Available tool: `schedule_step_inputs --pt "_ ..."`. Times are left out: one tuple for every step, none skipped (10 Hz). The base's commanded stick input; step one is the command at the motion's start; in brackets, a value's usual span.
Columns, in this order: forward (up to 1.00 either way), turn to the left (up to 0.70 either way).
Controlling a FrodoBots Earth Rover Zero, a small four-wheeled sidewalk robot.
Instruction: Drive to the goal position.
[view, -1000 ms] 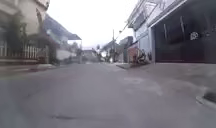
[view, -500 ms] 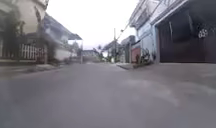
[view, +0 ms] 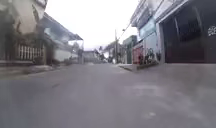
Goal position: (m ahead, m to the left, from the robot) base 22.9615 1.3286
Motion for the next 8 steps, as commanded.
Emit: schedule_step_inputs --pt "1.0 0.0" --pt "1.0 0.0" --pt "1.0 -0.01" --pt "1.0 -0.06" --pt "1.0 -0.4" --pt "1.0 -0.4" --pt "1.0 -0.27" --pt "1.0 0.0"
